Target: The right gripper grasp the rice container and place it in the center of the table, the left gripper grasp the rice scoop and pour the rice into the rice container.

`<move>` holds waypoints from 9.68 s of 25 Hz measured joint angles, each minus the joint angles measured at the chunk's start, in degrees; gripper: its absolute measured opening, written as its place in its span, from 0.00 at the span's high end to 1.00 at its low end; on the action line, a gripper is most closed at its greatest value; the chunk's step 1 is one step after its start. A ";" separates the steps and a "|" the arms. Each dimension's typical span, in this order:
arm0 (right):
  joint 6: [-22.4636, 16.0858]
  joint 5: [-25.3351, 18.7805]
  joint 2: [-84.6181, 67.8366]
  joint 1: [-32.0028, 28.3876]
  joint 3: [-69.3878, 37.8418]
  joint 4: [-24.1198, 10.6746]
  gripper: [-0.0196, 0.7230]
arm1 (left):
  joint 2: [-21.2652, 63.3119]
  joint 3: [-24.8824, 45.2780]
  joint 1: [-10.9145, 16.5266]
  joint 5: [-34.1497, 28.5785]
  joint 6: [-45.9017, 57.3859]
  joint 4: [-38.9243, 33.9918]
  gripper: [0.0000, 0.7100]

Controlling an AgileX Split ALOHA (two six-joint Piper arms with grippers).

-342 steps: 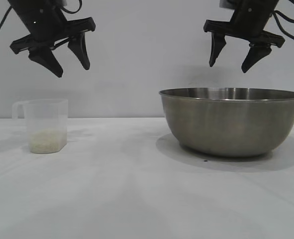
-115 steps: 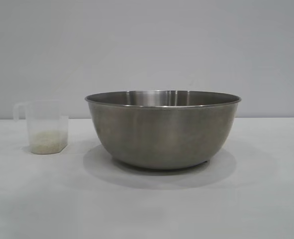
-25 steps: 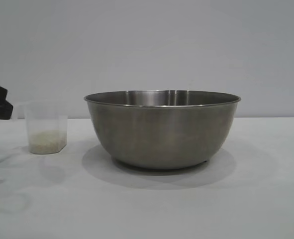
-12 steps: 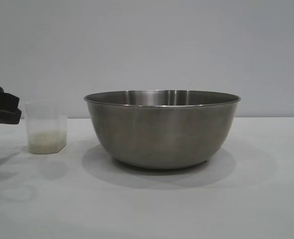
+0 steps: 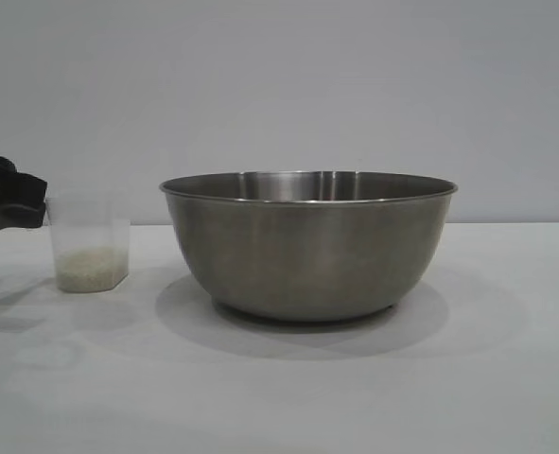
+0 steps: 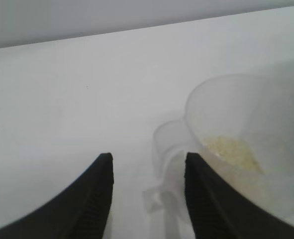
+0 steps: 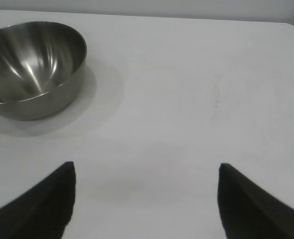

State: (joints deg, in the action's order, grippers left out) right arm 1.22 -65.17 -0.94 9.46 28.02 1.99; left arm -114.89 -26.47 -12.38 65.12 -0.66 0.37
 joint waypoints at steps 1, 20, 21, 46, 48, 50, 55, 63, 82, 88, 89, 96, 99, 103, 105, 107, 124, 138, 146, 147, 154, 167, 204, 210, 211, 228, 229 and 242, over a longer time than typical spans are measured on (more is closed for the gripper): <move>0.00 0.00 0.00 0.00 0.00 0.00 0.29 | -0.24 -0.28 0.00 0.00 -0.12 0.00 0.60; 0.11 0.00 0.00 0.00 0.00 0.00 0.29 | -5.55 -7.50 0.00 0.00 -0.73 -2.93 1.00; 0.11 0.00 0.00 0.00 0.00 0.00 0.29 | -5.66 -7.50 0.00 0.00 -0.73 -3.03 1.00; 0.11 0.00 0.00 0.00 0.00 0.00 0.29 | 8.07 -18.78 0.00 -0.28 -14.28 -27.95 1.00; 0.11 0.00 0.00 0.00 0.00 0.00 0.29 | 8.07 -20.33 0.00 -0.28 -17.66 -30.86 1.00; 0.11 0.00 0.00 0.00 0.00 0.00 0.29 | 8.07 -21.08 0.00 -0.28 -21.41 -33.19 1.00; 0.11 0.00 0.00 0.00 0.00 0.00 0.29 | 8.07 -21.34 0.00 -0.17 -29.15 -36.42 1.00; 0.11 0.00 0.00 0.00 0.00 0.00 0.29 | 8.07 -24.24 -2.61 -0.28 -37.39 -42.70 1.00; 0.11 0.00 0.00 0.00 0.00 0.00 0.29 | 8.07 -24.75 -10.79 -5.25 -75.44 -43.68 1.00; 0.11 0.00 0.00 0.00 0.00 0.00 0.29 | 8.07 -24.75 -10.79 -6.24 -86.18 -43.68 1.00; 0.11 0.00 0.00 0.00 0.00 0.00 0.29 | 8.07 -24.75 -10.79 -6.24 -87.38 -43.68 1.00; 0.11 0.00 0.00 0.00 0.00 0.00 0.29 | 8.07 -24.75 -10.79 -6.24 -95.68 -44.91 1.00; 0.11 0.00 0.00 0.00 0.00 0.00 0.29 | 8.07 -24.75 -10.79 -6.24 -99.15 -46.58 1.00; 0.11 0.00 0.00 0.00 0.00 0.00 0.29 | 8.07 -24.75 -10.79 -6.24 -102.53 -48.73 1.00; 0.11 0.00 0.00 0.00 0.00 0.00 0.29 | 8.07 -24.75 -10.79 -6.24 -104.77 -49.41 1.00; 0.11 0.00 0.00 0.00 0.00 0.00 0.29 | 8.07 -24.75 -10.79 -6.24 -106.95 -49.50 1.00; 0.11 0.00 0.00 0.00 0.00 0.00 0.29 | 8.07 -24.75 -10.79 -6.01 -115.76 -52.49 1.00; 0.11 0.00 0.00 0.00 0.00 0.00 0.29 | 8.07 -24.75 -10.89 -0.20 -73.47 -38.56 1.00; 0.11 0.00 0.00 0.00 0.00 0.00 0.29 | 8.07 -24.75 -10.89 0.00 -47.23 -9.67 1.00; 0.11 0.00 0.00 0.00 0.00 0.00 0.29 | 8.07 -24.75 -10.89 0.00 -44.32 -5.98 1.00; 0.11 0.00 0.00 0.00 0.00 0.00 0.29 | 7.60 -24.75 -10.89 0.00 -36.88 15.77 1.00; 0.11 0.00 0.00 0.00 0.00 0.00 0.29 | 2.41 -14.80 -10.89 -0.06 -17.64 29.82 1.00; 0.11 0.00 0.00 0.00 0.00 0.00 0.29 | -4.02 0.61 -10.89 0.51 -5.06 23.38 0.64; 0.11 0.00 0.00 0.00 0.00 0.00 0.29 | 3.29 8.49 -10.89 0.51 -1.12 14.51 0.64; 0.11 0.00 0.00 0.00 0.00 0.00 0.29 | 4.83 9.64 -10.89 0.51 -1.01 13.14 0.64; 0.11 0.00 0.00 0.00 0.00 0.00 0.29 | 28.09 10.98 -10.89 -29.98 1.98 6.25 0.64; 0.11 0.00 0.00 0.00 0.00 0.00 0.29 | 29.29 10.18 -10.89 -32.53 1.98 5.39 0.64; 0.11 0.00 0.00 0.00 0.00 0.00 0.29 | 46.98 -4.83 -10.89 -77.06 1.98 1.72 0.50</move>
State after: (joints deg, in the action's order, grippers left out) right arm 1.32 -65.17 -0.94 9.46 28.02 1.99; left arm -67.91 -31.30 -23.27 -11.94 1.32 2.09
